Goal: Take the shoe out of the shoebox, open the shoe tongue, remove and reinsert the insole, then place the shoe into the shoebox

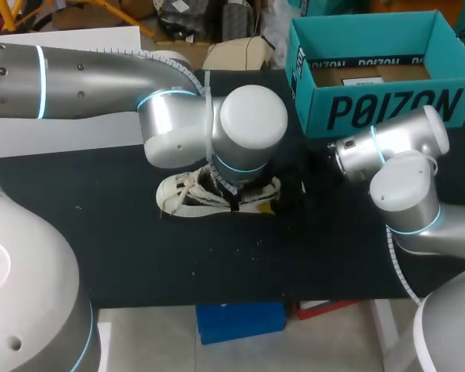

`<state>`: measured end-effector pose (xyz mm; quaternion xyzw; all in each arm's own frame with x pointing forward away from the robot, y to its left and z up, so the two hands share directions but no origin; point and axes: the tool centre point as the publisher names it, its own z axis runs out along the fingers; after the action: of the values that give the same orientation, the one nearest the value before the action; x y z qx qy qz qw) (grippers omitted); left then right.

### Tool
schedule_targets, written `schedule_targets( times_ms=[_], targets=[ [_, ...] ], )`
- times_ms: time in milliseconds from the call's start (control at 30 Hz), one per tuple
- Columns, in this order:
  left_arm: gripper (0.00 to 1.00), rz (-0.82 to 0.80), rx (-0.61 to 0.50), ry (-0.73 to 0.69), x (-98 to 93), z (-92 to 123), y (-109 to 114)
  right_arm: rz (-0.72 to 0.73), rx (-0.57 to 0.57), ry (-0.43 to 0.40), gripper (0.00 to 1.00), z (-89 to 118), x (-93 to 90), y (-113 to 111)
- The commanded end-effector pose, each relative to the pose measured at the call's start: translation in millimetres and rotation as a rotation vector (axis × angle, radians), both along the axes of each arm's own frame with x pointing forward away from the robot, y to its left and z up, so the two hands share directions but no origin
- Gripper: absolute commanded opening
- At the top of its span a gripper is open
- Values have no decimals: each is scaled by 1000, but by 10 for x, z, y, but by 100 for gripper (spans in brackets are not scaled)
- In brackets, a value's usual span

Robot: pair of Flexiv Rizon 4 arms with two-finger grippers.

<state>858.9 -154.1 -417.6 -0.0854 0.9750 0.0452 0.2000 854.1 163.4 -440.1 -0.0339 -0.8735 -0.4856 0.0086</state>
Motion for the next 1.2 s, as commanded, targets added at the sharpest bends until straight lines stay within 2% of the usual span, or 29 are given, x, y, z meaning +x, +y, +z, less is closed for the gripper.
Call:
schedule_targets(
  times_ms=[33,500,567,600,633,667,1000,1133,1200],
  targets=[
    [45,-11,-12,-26,32,-60,41,0,-2,1,0,-26,12,1],
    [43,-2,-37,-25,94,-172,88,0,-2,1,0,-26,12,1],
    [34,-9,-22,-20,95,-206,78,0,-2,1,0,-26,12,1],
    [16,-11,-22,-18,94,-212,75,0,-2,1,0,-26,12,1],
    [2,-12,-23,-16,90,-214,71,0,-2,1,0,-26,12,1],
    [0,-17,-21,-10,83,-211,64,0,-2,1,0,-26,12,1],
    [0,-82,-59,73,-35,-24,43,0,-2,1,0,-26,12,1],
    [0,-122,-110,142,-48,64,68,0,-2,1,0,-26,12,1],
    [0,-151,-179,187,-42,93,86,0,-2,1,0,-26,12,1]
  ],
)
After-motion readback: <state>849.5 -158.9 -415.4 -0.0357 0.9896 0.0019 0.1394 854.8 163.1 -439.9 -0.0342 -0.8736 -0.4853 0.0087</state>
